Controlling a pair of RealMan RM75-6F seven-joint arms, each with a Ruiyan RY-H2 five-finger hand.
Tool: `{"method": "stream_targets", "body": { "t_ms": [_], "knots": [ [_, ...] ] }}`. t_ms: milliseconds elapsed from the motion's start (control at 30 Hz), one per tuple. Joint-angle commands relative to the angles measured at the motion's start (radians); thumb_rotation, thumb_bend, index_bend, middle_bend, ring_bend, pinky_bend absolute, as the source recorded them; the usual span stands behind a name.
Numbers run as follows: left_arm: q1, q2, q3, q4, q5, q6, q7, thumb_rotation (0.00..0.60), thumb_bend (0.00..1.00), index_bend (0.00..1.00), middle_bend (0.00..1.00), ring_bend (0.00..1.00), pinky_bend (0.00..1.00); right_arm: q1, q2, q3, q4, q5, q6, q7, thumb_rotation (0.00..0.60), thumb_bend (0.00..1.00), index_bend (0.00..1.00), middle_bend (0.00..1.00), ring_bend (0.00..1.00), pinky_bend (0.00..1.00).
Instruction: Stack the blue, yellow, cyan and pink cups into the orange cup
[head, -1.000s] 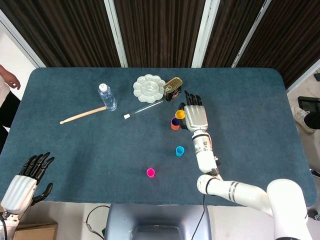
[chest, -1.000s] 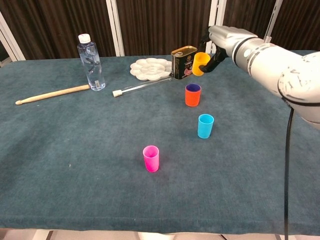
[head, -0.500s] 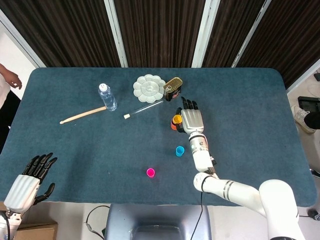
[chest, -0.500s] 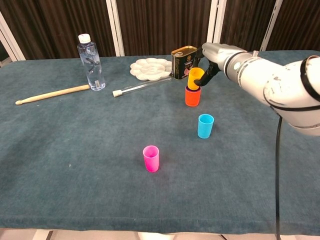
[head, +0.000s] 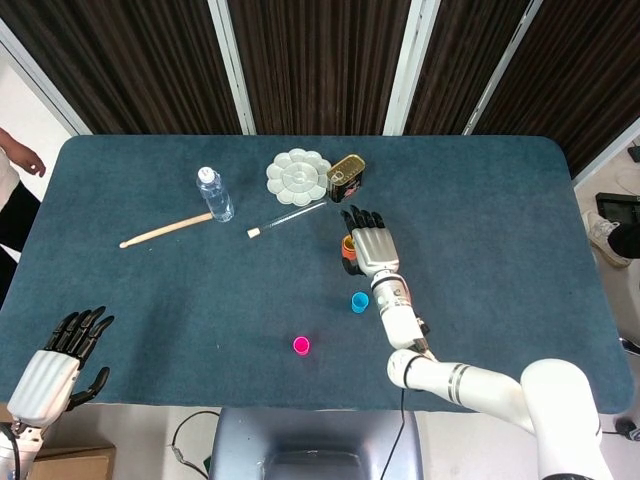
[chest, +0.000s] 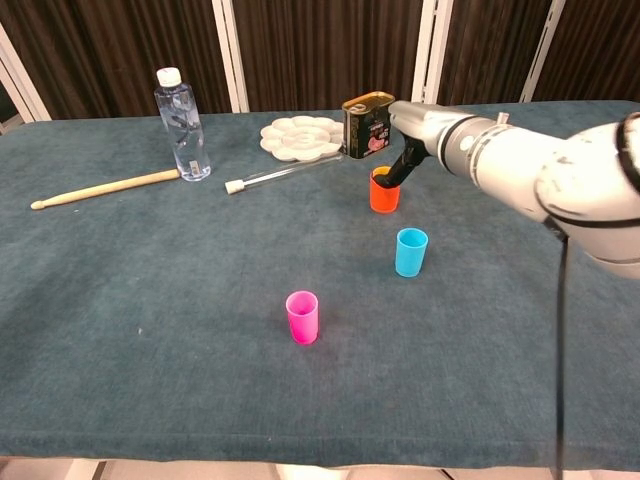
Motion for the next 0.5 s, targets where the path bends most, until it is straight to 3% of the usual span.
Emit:
{"method": "stream_targets", "body": {
  "t_ms": [33,133,267,500],
  "knots": [
    [0.001,0.000,0.000,-0.001,0.002,0.003,0.001,0.600,0.42,0.00,0.00,0.00,0.08,-0.098,0.138,-0.103,-0.241,-0.211,0.088,0.047,0.600,0.48,0.12,0.00,0.00,0.00],
    [0.002,0.001,0.001,-0.002,0.002,0.005,0.001,0.600,0.42,0.00,0.00,0.00,0.08,-0.164,0.236,-0.183,-0.401,-0.323,0.118,0.080,0.600,0.47,0.18,0.00,0.00,0.00],
    [0.003,-0.001,-0.002,-0.004,0.000,0.006,0.005,0.600,0.42,0.00,0.00,0.00,0.08,-0.204,0.350,-0.242,-0.537,-0.339,0.064,0.124,0.600,0.47,0.21,0.00,0.00,0.00],
    [0.001,-0.006,0.000,-0.005,0.006,0.003,0.014,0.600,0.42,0.00,0.00,0.00,0.08,-0.205,0.336,-0.277,-0.468,-0.334,0.027,0.113,0.600,0.47,0.30,0.00,0.00,0.00]
  ]
}}
